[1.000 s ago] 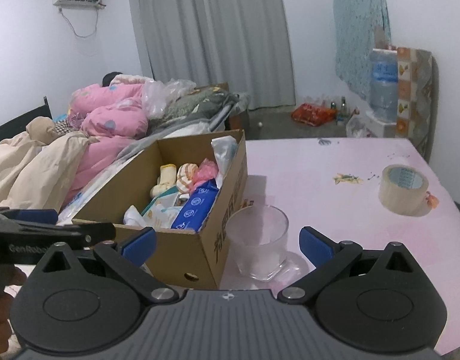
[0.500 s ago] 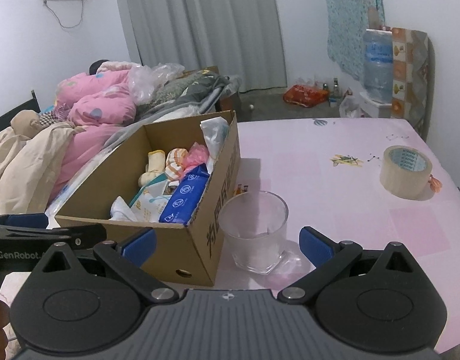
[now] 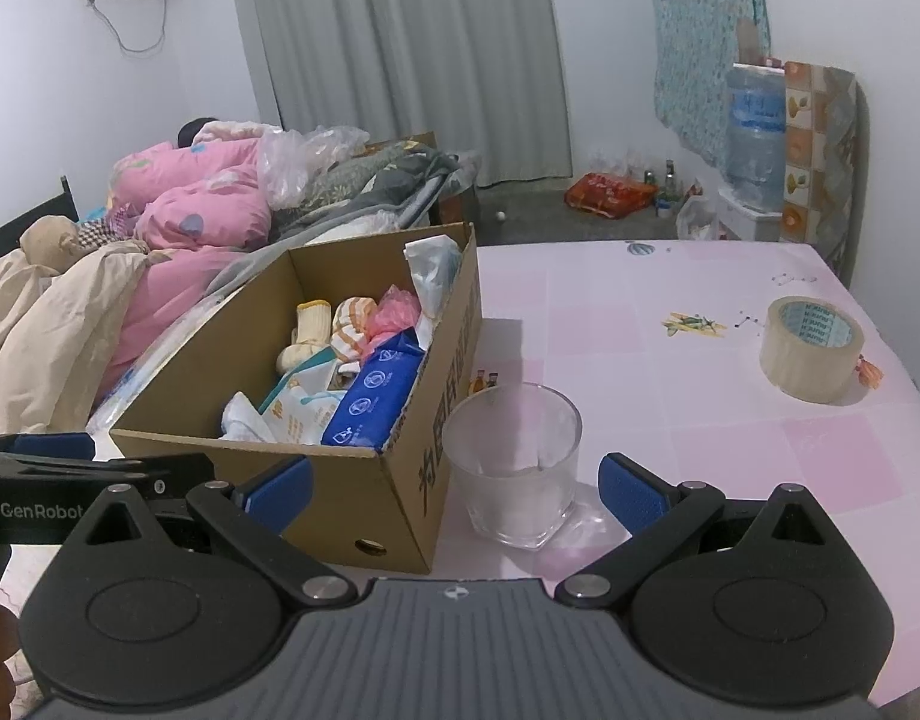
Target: Organize soft objects
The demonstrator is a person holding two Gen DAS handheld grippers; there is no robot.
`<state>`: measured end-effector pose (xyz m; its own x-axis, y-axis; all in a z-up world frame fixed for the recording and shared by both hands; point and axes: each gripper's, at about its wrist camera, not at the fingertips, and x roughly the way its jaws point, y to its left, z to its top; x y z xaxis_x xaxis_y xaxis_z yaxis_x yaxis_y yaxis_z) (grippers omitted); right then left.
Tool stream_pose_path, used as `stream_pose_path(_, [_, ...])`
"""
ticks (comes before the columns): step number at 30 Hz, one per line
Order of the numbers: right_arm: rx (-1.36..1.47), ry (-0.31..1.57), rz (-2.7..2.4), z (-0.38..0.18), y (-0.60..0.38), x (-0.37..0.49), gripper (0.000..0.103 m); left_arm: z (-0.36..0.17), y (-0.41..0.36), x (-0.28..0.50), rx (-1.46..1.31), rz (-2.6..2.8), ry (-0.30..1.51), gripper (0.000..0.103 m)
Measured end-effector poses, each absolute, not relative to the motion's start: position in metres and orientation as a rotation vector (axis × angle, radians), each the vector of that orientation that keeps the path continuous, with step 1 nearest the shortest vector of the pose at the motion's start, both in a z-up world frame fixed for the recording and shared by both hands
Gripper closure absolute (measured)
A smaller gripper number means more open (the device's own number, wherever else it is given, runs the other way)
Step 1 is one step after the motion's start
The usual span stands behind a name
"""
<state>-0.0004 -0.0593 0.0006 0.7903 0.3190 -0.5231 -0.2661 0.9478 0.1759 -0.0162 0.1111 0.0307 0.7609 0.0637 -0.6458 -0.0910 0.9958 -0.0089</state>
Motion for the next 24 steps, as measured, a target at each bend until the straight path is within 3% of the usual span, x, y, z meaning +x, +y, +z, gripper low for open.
stream_pose_path(24, [0.083,0.601,0.326,-0.0019,-0.0499,0.0068,0.041,0.0276,0.1201,-0.0142,-0.055,0.114,0.718,0.001])
